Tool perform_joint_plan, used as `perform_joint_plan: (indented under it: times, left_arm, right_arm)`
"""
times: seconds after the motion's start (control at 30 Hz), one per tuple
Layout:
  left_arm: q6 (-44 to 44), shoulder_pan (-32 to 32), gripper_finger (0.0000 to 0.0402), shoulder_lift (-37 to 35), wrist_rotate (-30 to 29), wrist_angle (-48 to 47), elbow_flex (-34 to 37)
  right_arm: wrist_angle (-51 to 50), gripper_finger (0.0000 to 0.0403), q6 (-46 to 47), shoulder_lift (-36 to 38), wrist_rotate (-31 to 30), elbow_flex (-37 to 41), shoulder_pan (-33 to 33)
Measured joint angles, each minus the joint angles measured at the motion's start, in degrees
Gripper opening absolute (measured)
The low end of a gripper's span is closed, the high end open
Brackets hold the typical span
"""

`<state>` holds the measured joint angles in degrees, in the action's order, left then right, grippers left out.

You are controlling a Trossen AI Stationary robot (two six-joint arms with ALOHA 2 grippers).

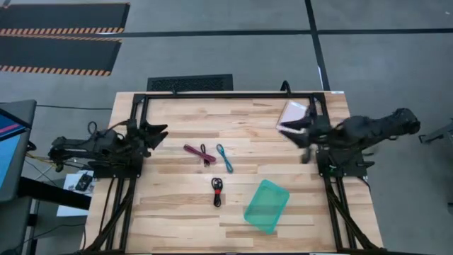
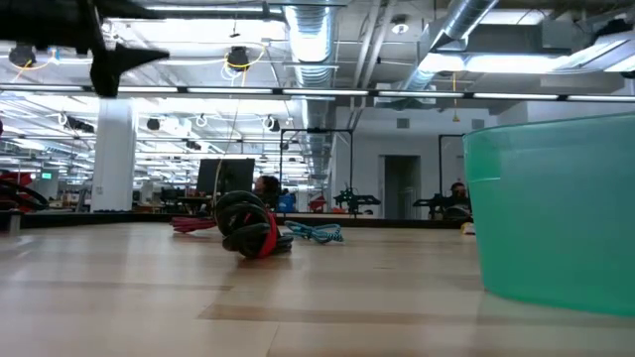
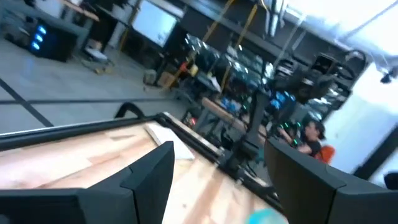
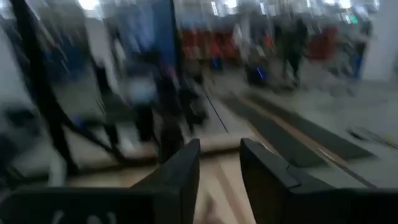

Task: Pick and place USB-C Cables
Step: Put the pink usb cable into the bin

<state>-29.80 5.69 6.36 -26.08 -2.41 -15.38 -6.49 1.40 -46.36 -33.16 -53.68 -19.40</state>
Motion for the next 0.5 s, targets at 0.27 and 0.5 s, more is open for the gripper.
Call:
perform_joint_plan:
  times: [0.27, 0.5]
  left_arm:
    - [0.3, 0.0, 0.0238, 22.5, 9.2, -20.5, -23.1]
    - [6.3, 0.0, 0.0238, 41.3, 5.4, -36.9, -35.4]
  right_arm:
    - [-18.9, 0.021, 8.5, -14.6, 0.2, -12.0, 4.1]
    - [-26.5, 0.0233, 14.8, -18.9, 1.8, -14.4, 4.5]
